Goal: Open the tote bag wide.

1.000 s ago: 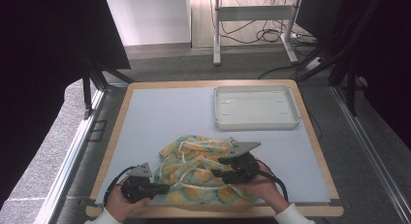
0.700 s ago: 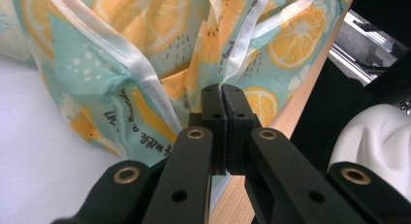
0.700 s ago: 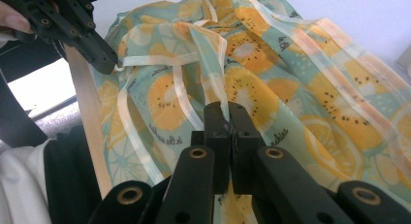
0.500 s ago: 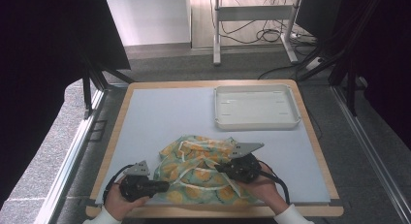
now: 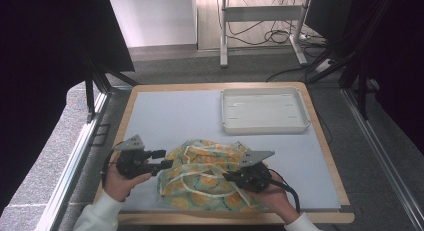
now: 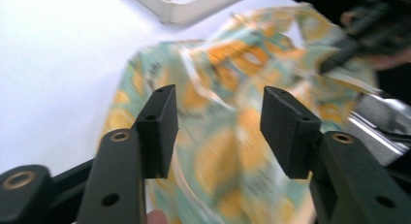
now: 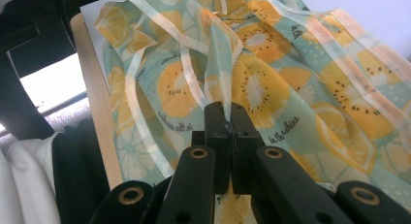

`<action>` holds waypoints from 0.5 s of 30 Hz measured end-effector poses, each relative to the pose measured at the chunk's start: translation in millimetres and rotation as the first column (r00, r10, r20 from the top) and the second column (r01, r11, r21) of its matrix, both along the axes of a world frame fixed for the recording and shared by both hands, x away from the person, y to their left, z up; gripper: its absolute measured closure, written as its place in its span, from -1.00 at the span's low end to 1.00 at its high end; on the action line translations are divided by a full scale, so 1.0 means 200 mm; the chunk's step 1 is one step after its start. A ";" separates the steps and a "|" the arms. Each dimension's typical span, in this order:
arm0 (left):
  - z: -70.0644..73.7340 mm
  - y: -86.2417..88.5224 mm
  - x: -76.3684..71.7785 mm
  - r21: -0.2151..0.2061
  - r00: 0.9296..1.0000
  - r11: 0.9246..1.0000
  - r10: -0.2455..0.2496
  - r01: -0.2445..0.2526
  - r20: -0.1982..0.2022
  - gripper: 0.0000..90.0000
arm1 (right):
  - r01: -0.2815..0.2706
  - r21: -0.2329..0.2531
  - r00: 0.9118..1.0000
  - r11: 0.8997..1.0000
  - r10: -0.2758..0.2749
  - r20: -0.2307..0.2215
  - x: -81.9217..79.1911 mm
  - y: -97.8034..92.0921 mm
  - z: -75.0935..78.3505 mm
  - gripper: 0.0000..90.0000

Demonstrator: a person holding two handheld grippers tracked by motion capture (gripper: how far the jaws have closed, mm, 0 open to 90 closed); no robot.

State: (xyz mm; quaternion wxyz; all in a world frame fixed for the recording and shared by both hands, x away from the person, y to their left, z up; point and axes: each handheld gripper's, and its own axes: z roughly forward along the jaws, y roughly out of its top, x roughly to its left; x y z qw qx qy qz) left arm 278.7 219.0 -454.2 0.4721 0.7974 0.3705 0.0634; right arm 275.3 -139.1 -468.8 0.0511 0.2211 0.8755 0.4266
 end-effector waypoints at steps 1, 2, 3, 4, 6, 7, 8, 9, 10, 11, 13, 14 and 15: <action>-0.01 -0.02 0.04 0.018 1.000 1.000 0.002 -0.002 0.004 -0.04 | -0.001 -0.001 1.000 1.000 0.001 0.000 0.00 0.00 0.00 0.96; -0.01 -0.05 0.08 0.039 1.000 0.999 -0.002 0.002 0.008 -0.08 | -0.003 -0.002 1.000 1.000 0.003 0.002 0.00 0.00 0.00 0.96; -0.04 -0.09 0.15 0.070 1.000 0.997 -0.014 0.014 0.001 -0.12 | -0.004 -0.003 1.000 1.000 0.004 0.002 0.00 0.00 0.00 0.96; -0.06 -0.11 0.19 0.084 0.999 0.996 -0.031 0.032 -0.011 -0.17 | -0.004 -0.003 1.000 1.000 0.004 0.001 0.00 0.00 -0.01 0.96; -0.10 -0.15 0.25 0.102 0.998 0.993 -0.047 0.052 -0.047 -0.26 | -0.005 -0.005 1.000 1.000 0.005 -0.002 0.00 0.00 -0.01 0.96; -0.10 -0.15 0.25 0.102 0.998 0.993 -0.047 0.052 -0.047 -0.26 | -0.006 -0.005 1.000 1.000 0.006 -0.002 0.00 0.00 -0.01 0.96; -0.12 -0.16 0.27 0.105 0.996 0.992 -0.057 0.063 -0.063 -0.25 | -0.008 -0.006 1.000 1.000 0.008 -0.001 0.00 0.00 -0.01 0.96; -0.14 -0.18 0.29 0.106 0.995 0.991 -0.068 0.076 -0.079 -0.25 | -0.008 -0.006 1.000 1.000 0.008 -0.001 0.00 0.00 -0.01 0.96; -0.16 -0.20 0.30 0.130 0.992 0.987 -0.085 0.096 -0.089 -0.15 | -0.009 -0.008 1.000 1.000 0.009 -0.001 0.00 0.00 -0.02 0.96; -0.16 -0.20 0.30 0.130 0.992 0.987 -0.085 0.096 -0.089 -0.04 | -0.009 -0.008 1.000 1.000 0.009 -0.001 0.00 0.00 -0.02 0.96; -0.17 -0.22 0.29 0.153 0.993 0.984 -0.082 0.096 -0.090 0.09 | -0.009 -0.009 1.000 1.000 0.009 0.000 0.00 0.00 -0.02 0.96; -0.18 -0.22 0.28 0.164 0.992 0.981 -0.089 0.104 -0.093 0.42 | -0.007 -0.010 1.000 1.000 0.007 0.002 -0.01 0.00 -0.02 0.96; -0.18 -0.22 0.28 0.164 0.992 0.981 -0.089 0.104 -0.093 0.57 | -0.007 -0.010 1.000 1.000 0.007 0.002 -0.01 0.00 -0.02 0.96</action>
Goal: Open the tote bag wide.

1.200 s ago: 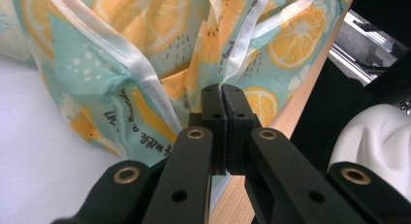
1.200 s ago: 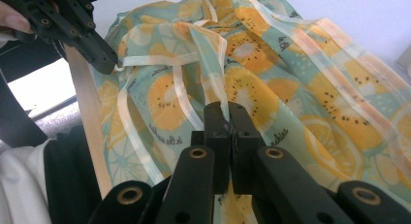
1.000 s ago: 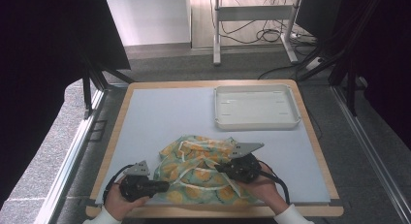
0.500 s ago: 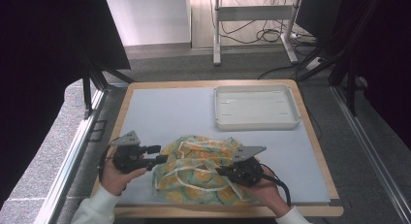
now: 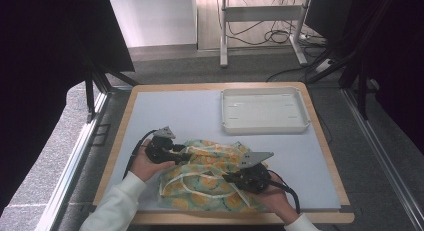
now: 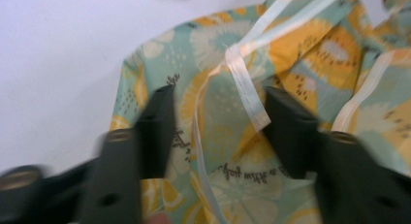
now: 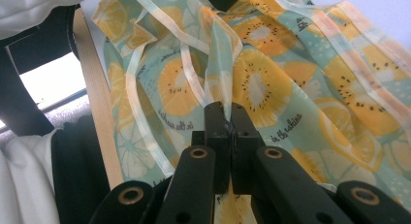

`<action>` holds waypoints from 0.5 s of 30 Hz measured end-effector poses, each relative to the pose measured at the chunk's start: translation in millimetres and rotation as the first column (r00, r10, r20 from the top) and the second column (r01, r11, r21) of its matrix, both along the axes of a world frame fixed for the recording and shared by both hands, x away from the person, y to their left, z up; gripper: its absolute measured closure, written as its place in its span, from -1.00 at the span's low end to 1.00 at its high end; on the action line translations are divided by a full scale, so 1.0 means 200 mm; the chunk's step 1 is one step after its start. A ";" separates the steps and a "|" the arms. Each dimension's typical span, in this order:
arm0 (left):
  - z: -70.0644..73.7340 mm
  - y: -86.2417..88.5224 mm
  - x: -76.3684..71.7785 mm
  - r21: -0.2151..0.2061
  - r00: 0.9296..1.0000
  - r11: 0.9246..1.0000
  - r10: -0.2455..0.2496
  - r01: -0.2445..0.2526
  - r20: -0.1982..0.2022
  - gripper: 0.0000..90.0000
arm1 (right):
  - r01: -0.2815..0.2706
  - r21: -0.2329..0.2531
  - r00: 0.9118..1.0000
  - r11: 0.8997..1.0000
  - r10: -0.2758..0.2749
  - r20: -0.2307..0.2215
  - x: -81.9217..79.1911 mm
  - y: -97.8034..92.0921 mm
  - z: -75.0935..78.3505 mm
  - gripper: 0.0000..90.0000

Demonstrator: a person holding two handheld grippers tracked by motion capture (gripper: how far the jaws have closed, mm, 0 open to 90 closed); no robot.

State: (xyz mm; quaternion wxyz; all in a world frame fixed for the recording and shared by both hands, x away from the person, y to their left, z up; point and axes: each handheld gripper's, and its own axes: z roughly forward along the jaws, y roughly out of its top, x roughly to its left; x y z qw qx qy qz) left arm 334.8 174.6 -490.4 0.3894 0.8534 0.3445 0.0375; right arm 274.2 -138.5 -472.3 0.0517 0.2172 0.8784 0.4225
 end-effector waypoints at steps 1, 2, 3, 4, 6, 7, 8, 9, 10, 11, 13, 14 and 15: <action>0.00 0.00 -0.01 -0.001 1.000 1.000 0.007 -0.007 0.007 0.71 | 0.002 -0.001 1.000 1.000 -0.002 0.003 0.00 0.00 0.00 0.96; 0.00 0.00 -0.01 -0.001 1.000 1.000 0.006 -0.006 0.018 0.83 | 0.002 -0.001 1.000 1.000 -0.002 0.003 0.00 0.00 0.00 0.96; 0.01 0.00 -0.02 -0.002 1.000 1.000 -0.002 0.002 0.026 0.91 | 0.002 -0.001 1.000 1.000 -0.002 0.003 0.00 0.00 0.00 0.96; 0.02 0.01 -0.02 -0.014 0.999 1.000 -0.002 0.003 0.033 0.96 | 0.002 -0.001 1.000 1.000 -0.002 0.003 -0.01 0.00 0.00 0.96; 0.04 0.01 -0.03 -0.034 0.999 0.999 0.001 0.001 0.049 0.99 | 0.001 -0.001 1.000 1.000 -0.001 0.003 -0.01 0.01 0.00 0.96; 0.05 0.02 -0.03 -0.050 0.999 0.999 0.010 -0.007 0.053 1.00 | -0.001 0.000 1.000 1.000 0.001 0.003 -0.01 0.01 0.00 0.96; 0.05 0.02 -0.03 -0.061 0.998 0.998 0.019 -0.015 0.060 1.00 | -0.005 0.000 1.000 1.000 0.005 0.004 -0.01 0.01 0.00 0.96; 0.06 0.03 -0.03 -0.070 0.997 0.997 0.030 -0.026 0.066 1.00 | -0.005 0.000 1.000 1.000 0.005 0.004 -0.01 0.01 0.00 0.96; 0.07 0.04 -0.03 -0.081 0.997 0.996 0.041 -0.036 0.070 1.00 | -0.009 0.001 1.000 1.000 0.009 0.005 -0.02 0.01 0.00 0.96; 0.08 0.04 -0.02 -0.096 0.996 0.994 0.057 -0.050 0.072 1.00 | -0.019 0.002 1.000 1.000 0.019 0.007 -0.03 0.01 0.00 0.96; 0.11 0.07 0.01 -0.128 0.992 0.988 0.099 -0.088 0.077 1.00 | -0.030 0.000 1.000 1.000 0.030 0.007 -0.04 0.01 0.00 0.96; 0.11 0.07 0.01 -0.128 0.992 0.988 0.099 -0.088 0.077 1.00 | -0.035 0.000 0.999 0.999 0.035 0.005 -0.05 0.01 0.00 0.96; 0.13 0.09 0.04 -0.153 0.990 0.982 0.120 -0.108 0.071 1.00 | -0.039 -0.001 0.999 0.999 0.039 0.001 -0.06 0.01 -0.01 0.96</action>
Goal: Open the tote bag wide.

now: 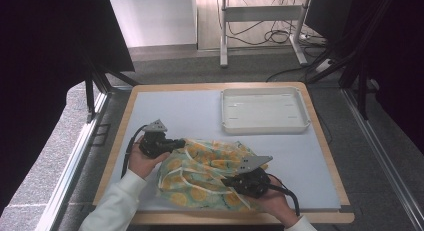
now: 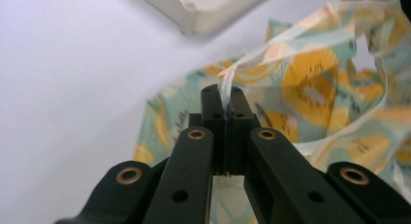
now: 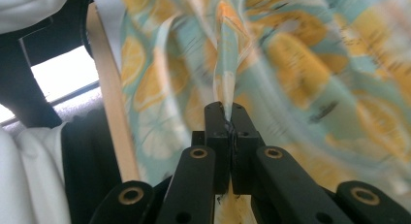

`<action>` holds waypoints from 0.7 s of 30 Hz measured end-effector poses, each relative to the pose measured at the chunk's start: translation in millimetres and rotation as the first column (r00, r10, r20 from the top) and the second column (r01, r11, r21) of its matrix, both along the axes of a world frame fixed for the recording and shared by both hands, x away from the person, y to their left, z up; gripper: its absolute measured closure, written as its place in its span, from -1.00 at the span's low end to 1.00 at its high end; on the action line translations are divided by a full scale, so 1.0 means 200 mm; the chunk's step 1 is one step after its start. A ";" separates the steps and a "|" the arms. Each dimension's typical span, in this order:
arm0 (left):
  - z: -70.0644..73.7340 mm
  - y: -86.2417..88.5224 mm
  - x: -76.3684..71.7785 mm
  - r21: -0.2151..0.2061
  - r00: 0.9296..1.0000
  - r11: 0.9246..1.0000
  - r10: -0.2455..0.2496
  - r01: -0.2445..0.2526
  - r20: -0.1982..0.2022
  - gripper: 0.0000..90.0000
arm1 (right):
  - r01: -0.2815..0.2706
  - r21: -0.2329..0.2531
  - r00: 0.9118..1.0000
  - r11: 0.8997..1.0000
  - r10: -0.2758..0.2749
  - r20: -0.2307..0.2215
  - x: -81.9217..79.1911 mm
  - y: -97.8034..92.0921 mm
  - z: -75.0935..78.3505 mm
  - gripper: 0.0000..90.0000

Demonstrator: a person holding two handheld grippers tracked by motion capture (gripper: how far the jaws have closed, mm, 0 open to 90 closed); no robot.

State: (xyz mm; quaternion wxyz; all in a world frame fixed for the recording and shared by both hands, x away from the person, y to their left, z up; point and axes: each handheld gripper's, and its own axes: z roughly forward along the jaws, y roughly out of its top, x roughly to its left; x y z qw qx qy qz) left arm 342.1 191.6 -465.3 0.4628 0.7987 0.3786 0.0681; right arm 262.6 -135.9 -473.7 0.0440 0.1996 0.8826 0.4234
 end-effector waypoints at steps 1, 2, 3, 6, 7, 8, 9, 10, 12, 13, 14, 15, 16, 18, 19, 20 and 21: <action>0.00 0.00 0.00 0.000 1.000 1.000 0.000 0.000 0.000 1.00 | -0.008 -0.003 1.000 1.000 0.008 -0.002 -0.01 0.00 -0.01 0.96; 0.01 0.01 0.02 -0.012 1.000 1.000 0.009 -0.009 -0.002 1.00 | -0.015 -0.004 1.000 1.000 0.015 -0.002 -0.02 0.00 -0.01 0.96; 0.02 0.02 0.05 -0.030 1.000 0.999 0.021 -0.021 -0.009 1.00 | -0.022 -0.007 1.000 1.000 0.022 -0.004 -0.02 0.01 -0.02 0.96; 0.04 0.03 0.09 -0.050 0.999 0.998 0.049 -0.049 -0.005 1.00 | -0.044 -0.012 0.999 0.999 0.044 -0.013 -0.05 0.01 -0.04 0.96; 0.04 0.03 0.09 -0.050 0.999 0.998 0.049 -0.049 -0.005 1.00 | -0.051 -0.014 0.999 0.999 0.051 -0.016 -0.06 0.01 -0.04 0.96; 0.04 0.04 0.10 -0.052 0.998 0.997 0.059 -0.059 -0.005 1.00 | -0.058 -0.016 0.998 0.998 0.057 -0.019 -0.07 0.01 -0.05 0.96; 0.05 0.05 0.11 -0.053 0.998 0.996 0.065 -0.065 -0.008 1.00 | -0.063 -0.018 0.998 0.998 0.063 -0.020 -0.08 0.01 -0.05 0.96; 0.05 0.06 0.14 -0.058 0.996 0.995 0.084 -0.084 -0.010 1.00 | -0.067 -0.020 0.998 0.998 0.067 -0.020 -0.08 0.01 -0.06 0.96; 0.06 0.07 0.15 -0.058 0.996 0.994 0.093 -0.093 -0.010 1.00 | -0.075 -0.017 0.997 0.997 0.074 -0.022 -0.09 0.01 -0.06 0.96; 0.06 0.09 0.17 -0.065 0.994 0.992 0.109 -0.110 -0.015 1.00 | -0.080 -0.016 0.997 0.997 0.079 -0.021 -0.10 0.01 -0.06 0.96; 0.06 0.09 0.17 -0.065 0.994 0.992 0.109 -0.110 -0.015 1.00 | -0.086 -0.016 0.996 0.996 0.085 -0.021 -0.10 0.01 -0.07 0.96; 0.05 0.12 0.19 -0.066 0.991 0.989 0.128 -0.130 -0.024 1.00 | -0.092 -0.015 0.996 0.996 0.091 -0.022 -0.11 0.01 -0.07 0.96; 0.04 0.13 0.21 -0.069 0.990 0.987 0.141 -0.142 -0.029 1.00 | -0.100 -0.014 0.995 0.995 0.099 -0.023 -0.12 0.01 -0.07 0.96; 0.03 0.14 0.22 -0.075 0.988 0.985 0.150 -0.153 -0.038 1.00 | -0.119 -0.020 0.993 0.993 0.119 -0.026 -0.13 0.01 -0.08 0.96; 0.03 0.16 0.24 -0.077 0.987 0.984 0.157 -0.160 -0.043 1.00 | -0.127 -0.026 0.992 0.992 0.126 -0.024 -0.14 0.01 -0.09 0.96; 0.01 0.17 0.27 -0.082 0.983 0.981 0.173 -0.178 -0.061 1.00 | -0.133 -0.030 0.991 0.991 0.132 -0.025 -0.14 0.01 -0.10 0.96; 0.01 0.17 0.27 -0.082 0.983 0.981 0.173 -0.178 -0.061 1.00 | -0.139 -0.033 0.990 0.990 0.138 -0.029 -0.15 0.01 -0.11 0.96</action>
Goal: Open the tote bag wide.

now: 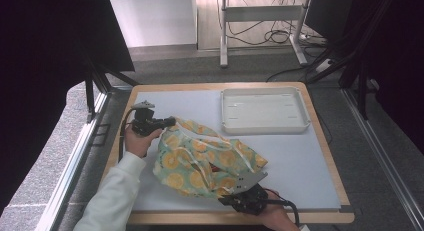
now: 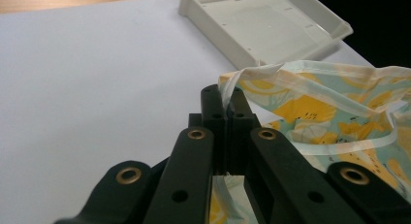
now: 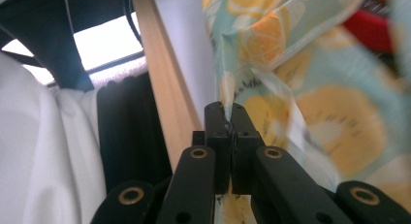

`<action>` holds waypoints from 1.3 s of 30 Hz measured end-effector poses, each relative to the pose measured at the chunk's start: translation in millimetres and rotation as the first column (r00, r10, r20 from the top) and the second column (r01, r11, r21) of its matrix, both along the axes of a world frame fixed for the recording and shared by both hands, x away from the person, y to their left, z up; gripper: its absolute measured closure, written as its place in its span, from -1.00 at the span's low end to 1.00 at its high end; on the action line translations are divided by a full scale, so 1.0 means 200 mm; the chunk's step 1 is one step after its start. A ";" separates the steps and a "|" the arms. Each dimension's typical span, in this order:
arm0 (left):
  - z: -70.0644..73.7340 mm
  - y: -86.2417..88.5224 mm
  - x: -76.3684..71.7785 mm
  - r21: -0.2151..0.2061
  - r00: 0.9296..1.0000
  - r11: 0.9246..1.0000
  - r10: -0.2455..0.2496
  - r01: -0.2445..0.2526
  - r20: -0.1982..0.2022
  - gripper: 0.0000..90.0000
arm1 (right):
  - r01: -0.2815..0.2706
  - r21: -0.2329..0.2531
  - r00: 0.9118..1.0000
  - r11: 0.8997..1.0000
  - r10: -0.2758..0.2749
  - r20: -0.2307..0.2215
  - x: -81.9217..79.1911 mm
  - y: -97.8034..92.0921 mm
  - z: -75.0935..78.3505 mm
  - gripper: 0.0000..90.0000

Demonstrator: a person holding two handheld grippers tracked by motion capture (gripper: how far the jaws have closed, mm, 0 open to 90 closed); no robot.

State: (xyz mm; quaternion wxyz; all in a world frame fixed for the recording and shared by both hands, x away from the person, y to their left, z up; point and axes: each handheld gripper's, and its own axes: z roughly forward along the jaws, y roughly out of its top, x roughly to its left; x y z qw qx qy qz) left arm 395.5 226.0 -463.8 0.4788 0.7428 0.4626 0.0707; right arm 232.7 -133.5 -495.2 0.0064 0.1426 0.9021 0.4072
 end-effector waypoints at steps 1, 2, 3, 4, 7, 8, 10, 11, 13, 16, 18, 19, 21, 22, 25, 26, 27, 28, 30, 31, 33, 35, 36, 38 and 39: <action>-0.01 0.00 0.01 0.000 1.000 1.000 0.006 -0.006 -0.006 1.00 | 0.000 0.000 1.000 1.000 0.000 0.000 0.00 0.00 0.00 0.96; -0.03 0.00 0.03 0.013 1.000 1.000 0.011 -0.011 -0.014 1.00 | -0.018 -0.008 1.000 1.000 0.018 -0.006 -0.02 0.00 -0.02 0.96; -0.03 0.00 0.03 0.013 1.000 1.000 0.011 -0.011 -0.014 1.00 | -0.024 -0.014 1.000 1.000 0.024 -0.009 -0.03 0.00 -0.03 0.97; -0.05 0.00 0.05 0.034 1.000 0.999 0.013 -0.012 -0.019 1.00 | -0.032 -0.024 0.999 0.999 0.032 -0.014 -0.03 0.00 -0.04 0.96; -0.06 -0.01 0.06 0.046 1.000 0.999 0.012 -0.011 -0.022 1.00 | -0.046 -0.047 0.999 0.998 0.045 -0.024 -0.05 0.01 -0.07 0.96; -0.08 -0.01 0.06 0.053 1.000 0.999 0.012 -0.011 -0.025 1.00 | -0.058 -0.064 0.998 0.996 0.056 -0.034 -0.06 0.02 -0.09 0.97; -0.09 -0.02 0.06 0.056 1.000 0.998 0.011 -0.010 -0.029 1.00 | -0.066 -0.074 0.997 0.995 0.063 -0.034 -0.08 0.02 -0.11 0.97; -0.09 -0.02 0.06 0.056 1.000 0.998 0.011 -0.010 -0.029 1.00 | -0.066 -0.074 0.997 0.995 0.063 -0.034 -0.08 0.02 -0.11 0.97; -0.11 -0.01 0.06 0.058 0.999 0.998 0.006 -0.004 -0.036 1.00 | -0.086 -0.089 0.996 0.992 0.084 -0.031 -0.10 0.03 -0.13 0.97; -0.11 -0.02 0.05 0.055 0.999 0.998 0.002 0.000 -0.035 1.00 | -0.088 -0.103 0.996 0.991 0.086 -0.023 -0.11 0.03 -0.14 0.96; -0.10 -0.02 0.03 0.048 1.000 0.999 -0.008 0.010 -0.029 1.00 | -0.060 -0.078 0.998 0.995 0.060 -0.006 -0.10 0.02 -0.12 0.67; -0.10 -0.02 0.03 0.048 1.000 0.999 -0.008 0.010 -0.029 1.00 | -0.052 -0.062 0.999 0.997 0.052 0.005 -0.10 0.01 -0.10 0.60; -0.09 -0.02 0.01 0.048 1.000 0.999 -0.019 0.020 -0.022 1.00 | -0.037 -0.021 0.999 0.999 0.037 0.007 -0.09 -0.01 -0.06 0.43; -0.09 -0.02 0.01 0.048 1.000 0.999 -0.019 0.020 -0.022 1.00 | -0.028 -0.005 1.000 1.000 0.028 0.014 -0.08 -0.02 -0.05 0.33; -0.08 -0.03 -0.02 0.050 0.999 0.998 -0.035 0.036 -0.011 1.00 | 0.020 0.035 0.999 0.999 -0.021 0.044 -0.07 -0.06 0.03 0.18; -0.08 -0.04 -0.02 0.048 0.999 0.998 -0.038 0.038 -0.009 1.00 | 0.039 0.050 0.997 0.998 -0.042 0.057 -0.06 -0.07 0.06 0.18; -0.08 -0.04 -0.02 0.048 0.999 0.998 -0.038 0.038 -0.009 1.00 | 0.039 0.050 0.997 0.998 -0.042 0.057 -0.06 -0.07 0.06 0.18; -0.08 -0.04 -0.03 0.050 0.999 0.998 -0.048 0.048 -0.006 1.00 | 0.078 0.082 0.994 0.994 -0.084 0.074 -0.03 -0.10 0.11 0.25; -0.08 -0.04 -0.04 0.049 0.999 0.997 -0.052 0.052 -0.007 1.00 | 0.121 0.084 0.988 0.989 -0.128 0.082 0.00 -0.11 0.15 0.33; -0.08 -0.04 -0.04 0.049 0.999 0.997 -0.054 0.055 -0.006 1.00 | 0.132 0.070 0.986 0.989 -0.139 0.091 0.01 -0.10 0.15 0.38; -0.08 -0.04 -0.05 0.046 0.998 0.997 -0.057 0.057 -0.004 1.00 | 0.135 0.053 0.985 0.989 -0.140 0.100 0.02 -0.08 0.16 0.43; -0.09 -0.05 -0.06 0.046 0.998 0.997 -0.062 0.062 -0.005 1.00 | 0.161 0.020 0.983 0.987 -0.163 0.088 0.06 -0.02 0.14 0.69; -0.09 -0.05 -0.06 0.044 0.998 0.997 -0.063 0.063 -0.006 1.00 | 0.161 0.020 0.983 0.987 -0.163 0.088 0.06 -0.02 0.14 0.69; -0.09 -0.05 -0.07 0.040 0.998 0.997 -0.068 0.068 -0.006 1.00 | 0.196 0.010 0.978 0.980 -0.197 0.072 0.12 0.01 0.12 0.91; -0.10 -0.05 -0.07 0.035 0.997 0.997 -0.072 0.072 -0.007 1.00 | 0.203 0.005 0.977 0.979 -0.203 0.067 0.13 0.02 0.12 0.96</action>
